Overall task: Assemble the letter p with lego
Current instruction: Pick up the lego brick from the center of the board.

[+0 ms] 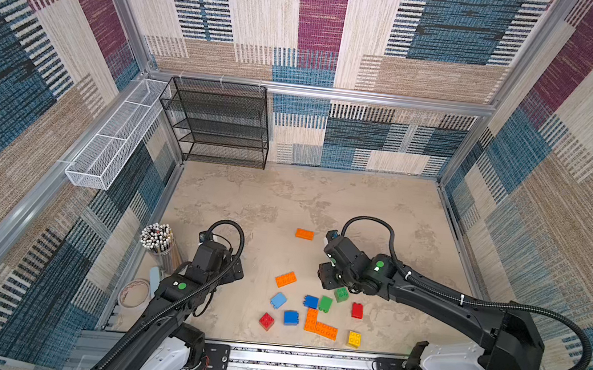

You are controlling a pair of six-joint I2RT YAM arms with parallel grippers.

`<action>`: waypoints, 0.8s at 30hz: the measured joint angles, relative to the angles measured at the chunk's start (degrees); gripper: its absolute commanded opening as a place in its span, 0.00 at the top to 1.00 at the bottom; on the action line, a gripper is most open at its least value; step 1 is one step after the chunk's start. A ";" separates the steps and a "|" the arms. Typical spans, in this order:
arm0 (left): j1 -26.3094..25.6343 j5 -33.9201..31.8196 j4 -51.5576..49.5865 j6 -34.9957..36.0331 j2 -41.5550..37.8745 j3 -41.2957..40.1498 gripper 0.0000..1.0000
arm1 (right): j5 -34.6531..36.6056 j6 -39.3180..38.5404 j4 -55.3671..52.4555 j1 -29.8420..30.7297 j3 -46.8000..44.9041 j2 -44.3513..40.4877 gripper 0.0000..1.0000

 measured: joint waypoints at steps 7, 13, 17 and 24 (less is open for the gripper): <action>0.00 0.00 0.94 0.02 0.17 -0.35 0.02 | -0.09 13.53 -6.40 1.14 -7.52 -8.15 0.49; 0.00 0.00 1.31 0.04 -0.26 -0.66 0.02 | -2.62 22.34 -9.60 1.20 -15.06 -12.28 0.52; 0.00 0.00 1.36 0.04 -0.26 -0.76 0.02 | -3.04 26.69 -10.80 1.18 -18.03 -12.44 0.52; 0.00 0.00 1.33 0.04 -0.59 -0.81 0.02 | -1.79 30.69 -9.57 1.18 -19.04 -8.83 0.49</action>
